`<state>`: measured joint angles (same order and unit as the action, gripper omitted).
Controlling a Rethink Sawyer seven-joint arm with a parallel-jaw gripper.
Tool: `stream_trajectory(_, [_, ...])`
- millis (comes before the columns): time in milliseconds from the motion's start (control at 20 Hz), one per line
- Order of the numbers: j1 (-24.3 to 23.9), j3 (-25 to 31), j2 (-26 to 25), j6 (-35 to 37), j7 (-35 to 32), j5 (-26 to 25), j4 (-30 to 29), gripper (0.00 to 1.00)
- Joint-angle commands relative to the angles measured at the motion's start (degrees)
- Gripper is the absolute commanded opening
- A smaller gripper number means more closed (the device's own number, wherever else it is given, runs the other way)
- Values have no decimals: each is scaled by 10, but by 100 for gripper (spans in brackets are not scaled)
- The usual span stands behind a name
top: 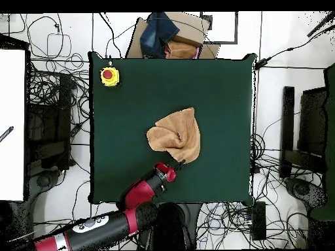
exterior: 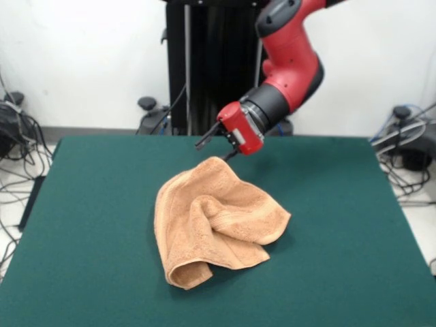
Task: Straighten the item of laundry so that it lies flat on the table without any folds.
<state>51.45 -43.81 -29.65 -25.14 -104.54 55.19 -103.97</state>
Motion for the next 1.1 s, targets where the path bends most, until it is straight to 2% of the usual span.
stream_trajectory(50, [11, 48, -17, -2, -58, 33, 76, 100])
stream_trajectory(700, [22, 58, -19, 6, -69, 64, 64, 100])
stream_trajectory(750, [21, 58, -19, 5, -70, 65, 64, 0])
stream_trajectory(1100, [39, 62, -32, 15, -57, 126, 59, 0])
